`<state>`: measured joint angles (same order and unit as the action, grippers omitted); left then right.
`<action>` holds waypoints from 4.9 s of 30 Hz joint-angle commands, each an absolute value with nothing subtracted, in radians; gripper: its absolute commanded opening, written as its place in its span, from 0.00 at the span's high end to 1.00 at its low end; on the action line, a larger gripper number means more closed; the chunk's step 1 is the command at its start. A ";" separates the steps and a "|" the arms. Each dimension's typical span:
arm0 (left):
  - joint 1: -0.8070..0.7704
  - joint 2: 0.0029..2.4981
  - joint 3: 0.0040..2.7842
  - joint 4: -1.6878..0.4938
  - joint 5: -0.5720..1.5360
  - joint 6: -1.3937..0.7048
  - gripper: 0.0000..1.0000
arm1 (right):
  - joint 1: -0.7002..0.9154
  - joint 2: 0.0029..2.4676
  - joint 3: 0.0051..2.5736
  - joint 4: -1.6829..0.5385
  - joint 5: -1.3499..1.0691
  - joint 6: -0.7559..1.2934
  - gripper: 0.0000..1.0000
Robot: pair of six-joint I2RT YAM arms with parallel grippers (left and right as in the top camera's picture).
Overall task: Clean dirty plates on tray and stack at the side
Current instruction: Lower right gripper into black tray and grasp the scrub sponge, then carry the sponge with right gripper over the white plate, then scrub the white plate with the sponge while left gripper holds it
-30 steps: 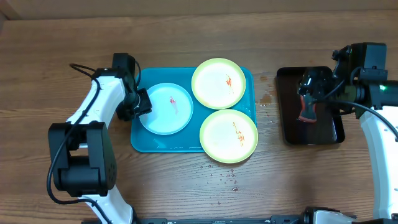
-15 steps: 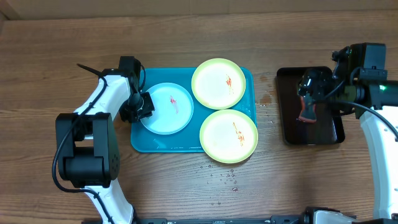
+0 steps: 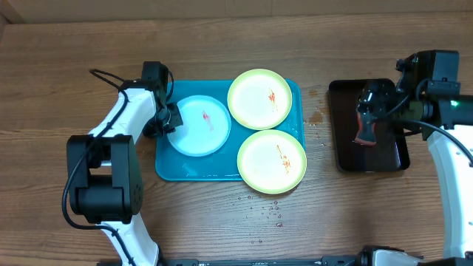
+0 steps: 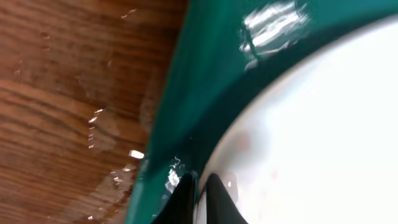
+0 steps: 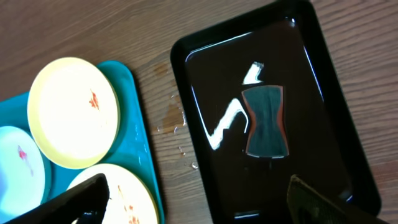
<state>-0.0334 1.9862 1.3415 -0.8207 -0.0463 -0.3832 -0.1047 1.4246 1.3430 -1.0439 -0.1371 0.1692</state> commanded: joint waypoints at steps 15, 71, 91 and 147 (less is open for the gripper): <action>-0.036 2.008 1.352 -0.901 -0.032 -0.263 0.96 | -0.108 1.697 1.362 -0.970 0.038 0.069 0.31; -0.032 1.946 1.352 -0.881 0.045 -0.158 0.96 | 0.194 1.829 1.710 -1.079 -0.324 0.140 0.96; 0.001 1.946 1.352 -0.923 0.079 -0.152 0.96 | 0.637 2.116 1.711 -0.771 -0.294 0.267 0.96; 0.000 1.946 1.352 -0.899 0.121 -0.134 0.96 | 0.723 2.311 1.852 -0.810 -0.154 0.392 0.96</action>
